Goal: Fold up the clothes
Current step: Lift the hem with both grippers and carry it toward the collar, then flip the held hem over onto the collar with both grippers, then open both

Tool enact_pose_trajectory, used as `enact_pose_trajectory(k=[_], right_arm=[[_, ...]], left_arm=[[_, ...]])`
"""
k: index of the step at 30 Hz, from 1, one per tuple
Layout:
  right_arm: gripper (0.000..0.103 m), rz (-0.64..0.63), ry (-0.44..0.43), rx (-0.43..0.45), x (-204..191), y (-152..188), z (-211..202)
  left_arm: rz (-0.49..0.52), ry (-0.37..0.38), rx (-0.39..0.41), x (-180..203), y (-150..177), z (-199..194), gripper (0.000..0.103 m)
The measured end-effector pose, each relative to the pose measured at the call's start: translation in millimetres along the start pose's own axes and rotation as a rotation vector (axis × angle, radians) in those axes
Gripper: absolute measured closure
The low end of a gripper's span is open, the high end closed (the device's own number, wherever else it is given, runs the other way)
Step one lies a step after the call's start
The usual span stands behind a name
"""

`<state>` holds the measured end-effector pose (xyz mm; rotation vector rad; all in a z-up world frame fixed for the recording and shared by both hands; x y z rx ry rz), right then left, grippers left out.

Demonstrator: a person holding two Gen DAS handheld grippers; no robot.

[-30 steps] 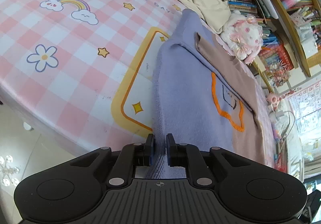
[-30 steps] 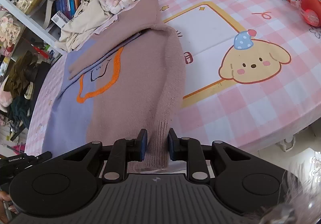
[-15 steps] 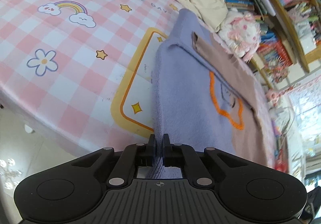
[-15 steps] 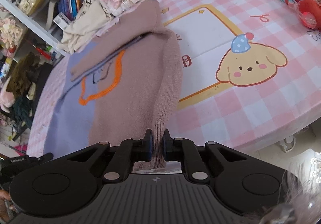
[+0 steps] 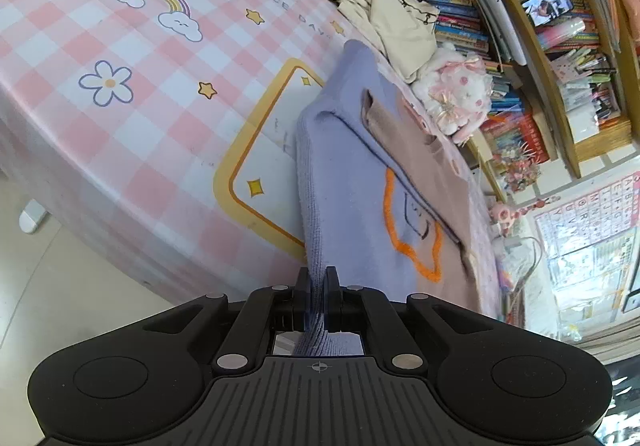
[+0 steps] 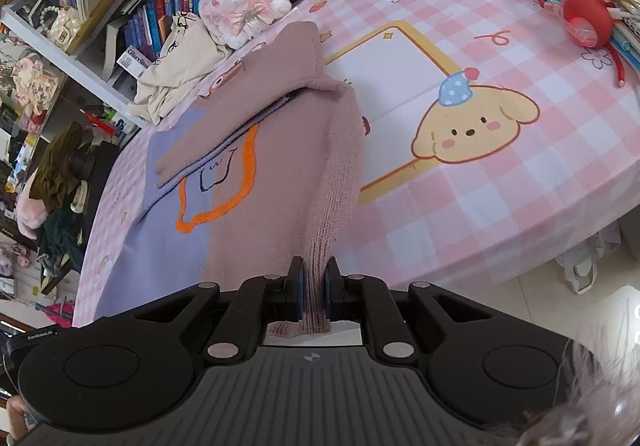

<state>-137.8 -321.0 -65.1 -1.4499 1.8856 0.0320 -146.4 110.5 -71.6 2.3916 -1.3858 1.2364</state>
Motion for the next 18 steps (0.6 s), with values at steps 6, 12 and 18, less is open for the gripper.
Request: enact_pose_trajectory(k=[6,12,18], right_arm=[[0.093,-0.01,-0.011,-0.007,2.2,7.7,-10.4],[0.093,0.009,-0.022,-0.018,8.6,15.8,-14.8],[0.093,0.002,-0.056,-0.029,9.1,19.7,-28.7]], left_arm=[[-0.008,-0.003,-0.006,-2.6,9.7,-6.6,0.099],[-0.036,0.0,-0.005,-7.5,21.0,-10.6,0.099],[-0.057,0.038,-0.002,-6.1,32.2,-25.5,0.099]])
Point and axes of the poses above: each gripper's, at about its wrist camera, not at the fingertips, and z roughly the way its jaws point, x to its right, y to its underside, the point moved 5 cm from there along z, roughly the way its jaws point, and after that the axes turned 3 degrees about -x, right-handed, at the moved point
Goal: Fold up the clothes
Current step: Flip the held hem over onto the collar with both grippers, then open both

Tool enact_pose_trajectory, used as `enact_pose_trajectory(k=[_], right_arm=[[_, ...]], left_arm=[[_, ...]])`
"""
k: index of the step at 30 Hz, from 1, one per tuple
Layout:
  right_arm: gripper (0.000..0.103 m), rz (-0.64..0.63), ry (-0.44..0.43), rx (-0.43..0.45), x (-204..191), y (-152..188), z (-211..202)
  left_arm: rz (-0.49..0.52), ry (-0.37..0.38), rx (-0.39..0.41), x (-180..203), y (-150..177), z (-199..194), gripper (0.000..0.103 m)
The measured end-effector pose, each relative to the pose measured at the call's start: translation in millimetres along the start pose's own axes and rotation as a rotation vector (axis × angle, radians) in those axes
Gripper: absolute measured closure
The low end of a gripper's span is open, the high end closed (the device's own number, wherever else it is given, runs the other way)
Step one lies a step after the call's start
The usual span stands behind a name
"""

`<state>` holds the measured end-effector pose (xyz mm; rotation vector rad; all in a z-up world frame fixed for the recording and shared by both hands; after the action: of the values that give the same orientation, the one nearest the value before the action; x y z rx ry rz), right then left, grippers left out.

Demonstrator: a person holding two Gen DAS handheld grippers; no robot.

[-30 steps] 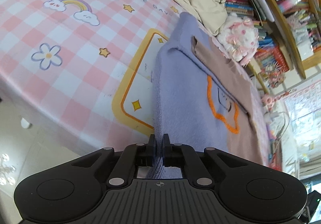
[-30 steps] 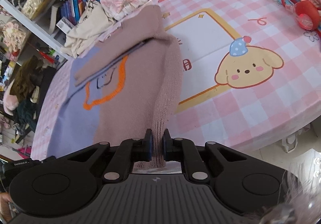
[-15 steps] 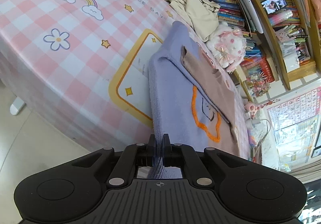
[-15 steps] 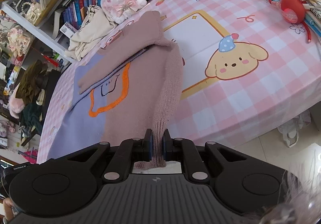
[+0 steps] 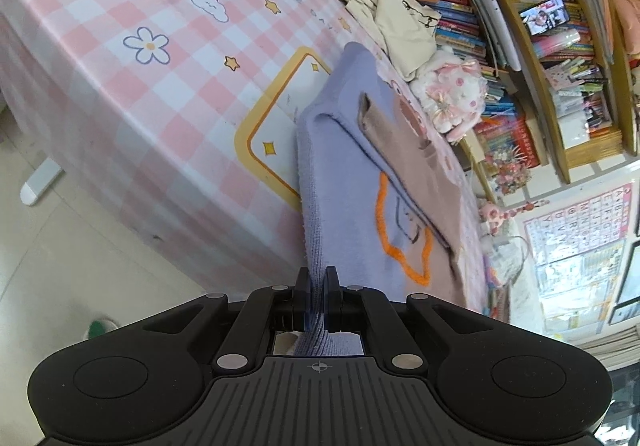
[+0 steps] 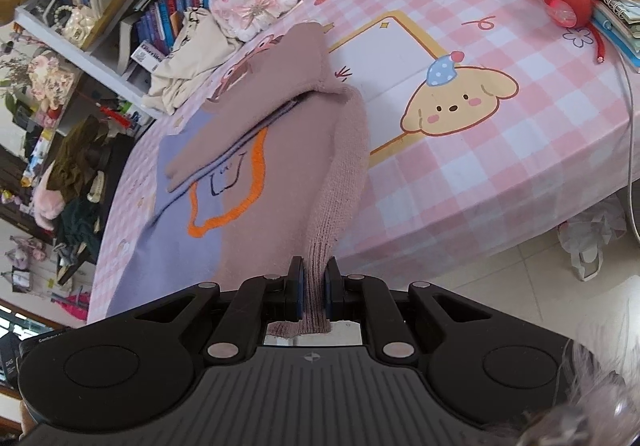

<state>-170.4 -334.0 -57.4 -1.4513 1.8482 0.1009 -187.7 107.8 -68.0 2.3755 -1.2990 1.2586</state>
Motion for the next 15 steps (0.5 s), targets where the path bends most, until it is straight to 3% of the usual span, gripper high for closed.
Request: enact_pose_trajectory(k=[7,15], right_arm=[[0.093,-0.001,-0.027,-0.032,1.4,7.8,-6.1],[0.093,0.132,-0.239,0.061,-13.6,-37.8,-23.8]], left_arm=[[-0.048,0.013,0.005,-7.5,10.2,-4.8,0.099],[-0.141,0.226,0.106,19.8,-21.9,-13.1,0.099]])
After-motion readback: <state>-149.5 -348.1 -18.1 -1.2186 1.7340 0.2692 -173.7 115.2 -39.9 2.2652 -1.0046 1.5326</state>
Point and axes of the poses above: each gripper's, at about its wrist camera, not at the fingertips, and z roughly the way its jaws point, x to its right, y to its underside, the point moved 5 cm from there along z, roughly the way its jaws point, and after that the axes turned 3 degrees about -x, right-handed, at the moved point
